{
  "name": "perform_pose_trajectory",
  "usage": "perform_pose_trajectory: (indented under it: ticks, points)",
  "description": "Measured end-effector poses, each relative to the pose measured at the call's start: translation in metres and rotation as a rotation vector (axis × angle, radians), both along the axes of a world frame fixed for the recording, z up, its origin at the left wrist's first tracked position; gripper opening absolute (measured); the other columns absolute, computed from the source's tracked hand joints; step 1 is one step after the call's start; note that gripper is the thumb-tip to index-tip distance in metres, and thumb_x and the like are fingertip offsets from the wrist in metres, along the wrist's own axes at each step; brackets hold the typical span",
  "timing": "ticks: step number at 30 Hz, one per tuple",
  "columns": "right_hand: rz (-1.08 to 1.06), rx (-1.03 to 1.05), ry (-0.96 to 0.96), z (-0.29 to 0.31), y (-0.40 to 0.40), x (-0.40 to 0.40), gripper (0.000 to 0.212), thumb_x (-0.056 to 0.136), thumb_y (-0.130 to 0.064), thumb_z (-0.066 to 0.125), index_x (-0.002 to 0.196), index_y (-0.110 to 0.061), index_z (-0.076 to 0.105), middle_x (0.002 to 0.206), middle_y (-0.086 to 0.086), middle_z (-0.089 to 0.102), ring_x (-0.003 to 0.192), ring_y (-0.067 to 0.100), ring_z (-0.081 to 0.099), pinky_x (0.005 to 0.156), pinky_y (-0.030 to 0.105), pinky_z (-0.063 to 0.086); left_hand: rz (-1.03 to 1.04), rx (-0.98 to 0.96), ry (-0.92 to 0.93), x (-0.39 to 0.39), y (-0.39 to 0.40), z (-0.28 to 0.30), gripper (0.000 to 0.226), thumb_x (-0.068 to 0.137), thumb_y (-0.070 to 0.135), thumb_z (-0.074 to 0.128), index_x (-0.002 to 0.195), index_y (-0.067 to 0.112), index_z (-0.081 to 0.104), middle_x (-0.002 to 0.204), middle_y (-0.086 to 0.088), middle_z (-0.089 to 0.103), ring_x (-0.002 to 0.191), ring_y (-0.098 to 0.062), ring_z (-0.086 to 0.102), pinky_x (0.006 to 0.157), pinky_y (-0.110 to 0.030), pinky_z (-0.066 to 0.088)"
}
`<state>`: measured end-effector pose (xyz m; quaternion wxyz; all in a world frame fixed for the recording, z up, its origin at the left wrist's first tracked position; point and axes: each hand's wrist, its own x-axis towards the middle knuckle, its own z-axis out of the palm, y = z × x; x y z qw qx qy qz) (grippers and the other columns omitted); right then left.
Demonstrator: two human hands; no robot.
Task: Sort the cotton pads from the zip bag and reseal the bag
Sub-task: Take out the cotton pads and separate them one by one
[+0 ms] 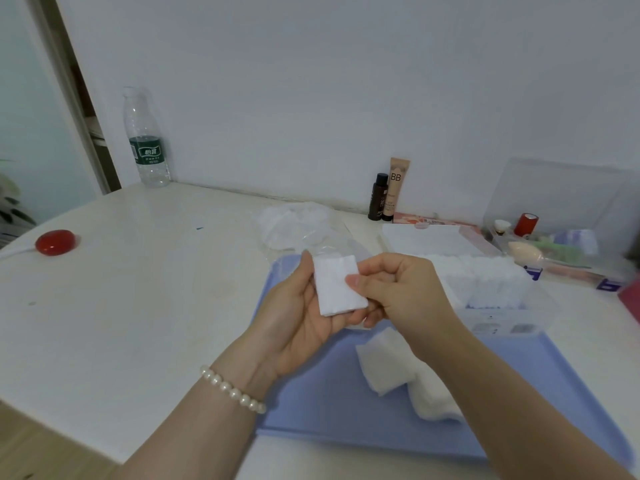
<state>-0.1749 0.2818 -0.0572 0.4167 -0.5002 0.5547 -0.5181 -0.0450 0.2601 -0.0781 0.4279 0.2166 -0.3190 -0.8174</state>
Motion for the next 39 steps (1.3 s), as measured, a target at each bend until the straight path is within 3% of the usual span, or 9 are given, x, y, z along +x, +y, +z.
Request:
perform_pose_trajectory:
  ticks: [3,7,10,15,17,21,28,36,39]
  points:
    - [-0.005,-0.009,0.010,-0.001,-0.001,0.000,0.004,0.080,0.001,0.067,0.082,0.000,0.064,0.053,0.007,0.063,0.039,0.022,0.055,0.037,0.024,0.046,-0.019,-0.019,-0.003,0.001,-0.001,0.001,0.070,0.092,0.054,0.024,0.100,-0.001,0.066,0.103,-0.024,0.068,0.097,-0.037,0.060,0.102,-0.048,0.036]
    - [-0.003,-0.054,0.014,-0.001,0.001,0.002,0.009,0.080,-0.005,0.069,0.075,-0.006,0.062,0.046,0.003,0.060,0.036,0.019,0.054,0.036,0.022,0.042,-0.033,-0.131,-0.082,0.002,0.001,-0.002,0.036,0.092,0.018,0.041,0.111,-0.009,0.056,0.113,-0.025,0.065,0.099,-0.039,0.053,0.084,-0.038,0.053]
    - [-0.091,-0.123,0.026,-0.004,-0.003,-0.002,0.012,0.084,-0.013,0.066,0.074,-0.009,0.061,0.052,0.006,0.062,0.037,0.017,0.054,0.038,0.024,0.041,0.029,-0.086,-0.012,0.007,-0.001,-0.001,0.029,0.093,0.009,0.042,0.109,-0.008,0.058,0.113,-0.025,0.065,0.105,-0.034,0.063,0.087,-0.036,0.054]
    - [-0.147,-0.269,0.582,-0.027,-0.011,-0.010,0.012,0.087,-0.007,0.059,0.087,-0.012,0.070,0.080,-0.002,0.068,0.074,0.013,0.063,0.069,0.012,0.045,0.188,-0.020,0.015,0.012,-0.007,0.001,0.024,0.095,0.007,0.041,0.108,-0.006,0.058,0.109,-0.021,0.068,0.103,-0.027,0.065,0.080,-0.032,0.056]
    - [-0.054,-0.231,0.772,-0.039,-0.013,-0.007,0.019,0.089,-0.015,0.058,0.103,-0.010,0.070,0.096,0.002,0.069,0.090,0.018,0.061,0.080,0.018,0.042,0.196,-0.009,0.017,0.013,-0.006,0.001,0.025,0.096,0.006,0.041,0.110,-0.007,0.057,0.109,-0.022,0.068,0.101,-0.027,0.067,0.078,-0.032,0.057]
    - [0.013,-0.112,0.940,-0.045,-0.015,-0.008,0.024,0.085,-0.025,0.059,0.099,-0.007,0.068,0.092,0.007,0.068,0.084,0.023,0.058,0.077,0.033,0.046,0.196,-0.009,0.012,0.014,-0.006,0.002,0.027,0.096,0.008,0.041,0.113,-0.007,0.056,0.108,-0.022,0.068,0.100,-0.028,0.067,0.078,-0.033,0.057]
    - [0.094,-0.114,0.892,-0.052,-0.019,-0.011,0.038,0.089,-0.016,0.051,0.126,-0.020,0.058,0.118,-0.001,0.063,0.105,0.017,0.056,0.086,0.021,0.040,0.195,0.004,0.024,0.014,-0.007,0.001,0.027,0.095,0.007,0.041,0.111,-0.008,0.057,0.108,-0.022,0.068,0.101,-0.029,0.067,0.076,-0.032,0.058]
    - [-0.146,-0.426,0.798,-0.027,-0.013,-0.016,0.014,0.086,-0.012,0.058,0.076,-0.007,0.066,0.072,0.006,0.064,0.068,0.019,0.057,0.067,0.035,0.048,0.248,-0.029,-0.027,0.012,-0.009,-0.002,0.024,0.096,0.008,0.042,0.110,-0.003,0.058,0.104,-0.018,0.070,0.097,-0.024,0.069,0.080,-0.031,0.057]
    - [-0.192,-0.424,0.519,-0.004,-0.005,-0.018,0.018,0.076,-0.003,0.067,0.062,-0.013,0.062,0.059,0.000,0.061,0.054,0.007,0.053,0.056,0.022,0.048,0.254,-0.055,-0.064,0.008,-0.009,-0.005,0.023,0.095,0.007,0.043,0.109,-0.001,0.060,0.100,-0.015,0.072,0.092,-0.020,0.070,0.076,-0.027,0.058]
